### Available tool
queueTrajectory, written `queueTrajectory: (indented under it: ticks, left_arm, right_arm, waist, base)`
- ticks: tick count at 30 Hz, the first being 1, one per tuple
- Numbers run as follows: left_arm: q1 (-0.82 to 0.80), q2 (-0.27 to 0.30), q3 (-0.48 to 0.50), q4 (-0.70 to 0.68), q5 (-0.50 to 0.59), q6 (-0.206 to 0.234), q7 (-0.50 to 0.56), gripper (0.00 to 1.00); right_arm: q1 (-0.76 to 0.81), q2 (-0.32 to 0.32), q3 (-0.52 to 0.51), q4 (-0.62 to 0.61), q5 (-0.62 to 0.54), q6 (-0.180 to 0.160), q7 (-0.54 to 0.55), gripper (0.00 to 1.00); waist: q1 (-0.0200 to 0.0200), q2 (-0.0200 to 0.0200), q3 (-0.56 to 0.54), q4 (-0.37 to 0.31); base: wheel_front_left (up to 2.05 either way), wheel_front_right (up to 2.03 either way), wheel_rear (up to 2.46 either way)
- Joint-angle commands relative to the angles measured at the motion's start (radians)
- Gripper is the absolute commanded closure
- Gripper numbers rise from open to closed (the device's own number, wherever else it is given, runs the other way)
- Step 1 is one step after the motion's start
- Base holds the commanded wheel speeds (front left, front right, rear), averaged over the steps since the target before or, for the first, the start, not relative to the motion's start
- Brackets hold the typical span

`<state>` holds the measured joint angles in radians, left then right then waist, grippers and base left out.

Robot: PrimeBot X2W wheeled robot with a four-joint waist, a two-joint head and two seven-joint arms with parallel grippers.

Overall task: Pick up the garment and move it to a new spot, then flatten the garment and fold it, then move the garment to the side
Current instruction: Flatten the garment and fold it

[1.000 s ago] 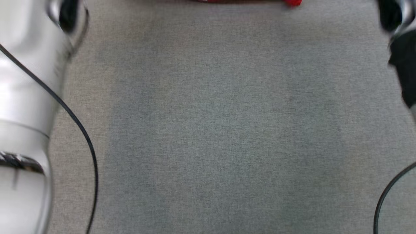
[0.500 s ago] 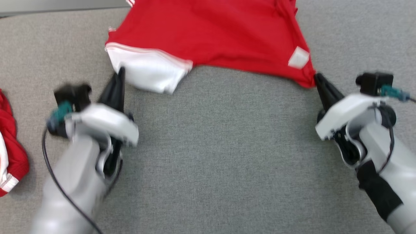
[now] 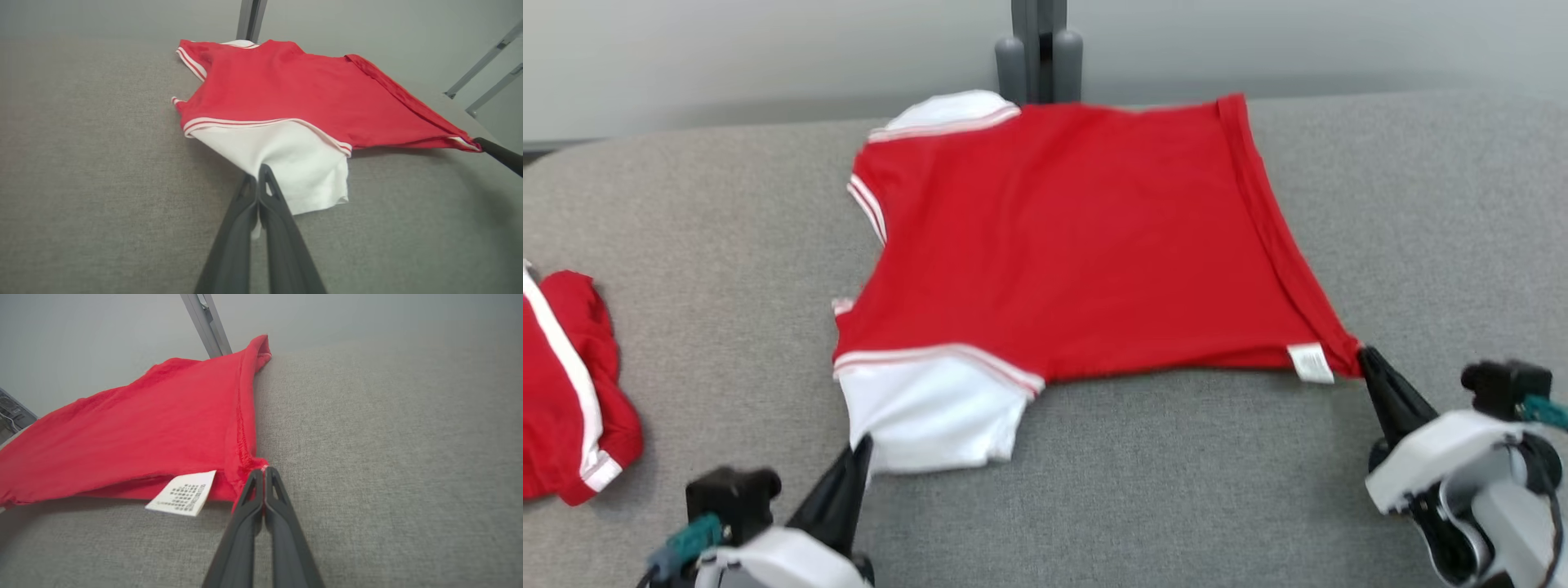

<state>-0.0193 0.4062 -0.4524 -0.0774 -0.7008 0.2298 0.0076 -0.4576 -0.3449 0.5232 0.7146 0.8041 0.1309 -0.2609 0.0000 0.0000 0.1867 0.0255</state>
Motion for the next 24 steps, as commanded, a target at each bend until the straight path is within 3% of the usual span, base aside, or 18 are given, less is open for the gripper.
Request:
queueTrajectory:
  ticks: [1, 6, 11, 17, 24]
  left_arm:
    - [0.044, 0.026, 0.001, -0.059, -0.007, 0.031, 0.033, 1.00]
    - [0.166, 0.092, -0.006, -0.240, -0.009, 0.113, 0.140, 1.00]
    - [0.242, 0.120, 0.003, -0.341, -0.026, 0.173, 0.195, 1.00]
    - [0.277, 0.138, -0.006, -0.376, -0.032, 0.190, 0.226, 1.00]
    - [0.232, 0.138, 0.002, -0.371, -0.017, 0.180, 0.216, 1.00]
  right_arm:
    - [0.042, -0.008, -0.030, -0.019, -0.023, 0.000, -0.006, 1.00]
    - [0.182, 0.004, -0.114, -0.064, -0.076, 0.000, -0.005, 1.00]
    - [0.310, 0.012, -0.200, -0.120, -0.108, 0.000, 0.006, 1.00]
    - [0.444, 0.049, -0.309, -0.247, -0.177, 0.000, 0.061, 1.00]
    - [0.522, 0.108, -0.432, -0.429, -0.351, 0.000, 0.186, 1.00]
  waist:
    - [0.0000, 0.0000, -0.036, 0.012]
    - [0.0000, 0.0000, -0.075, 0.030]
    - [0.0000, 0.0000, -0.096, 0.045]
    - [0.0000, 0.0000, -0.104, 0.044]
    - [0.0000, 0.0000, -0.097, 0.029]
  base:
    - [0.00, 0.00, 0.00]
    - [0.00, 0.00, 0.00]
    - [0.00, 0.00, 0.00]
    - [0.00, 0.00, 0.00]
    - [0.00, 0.00, 0.00]
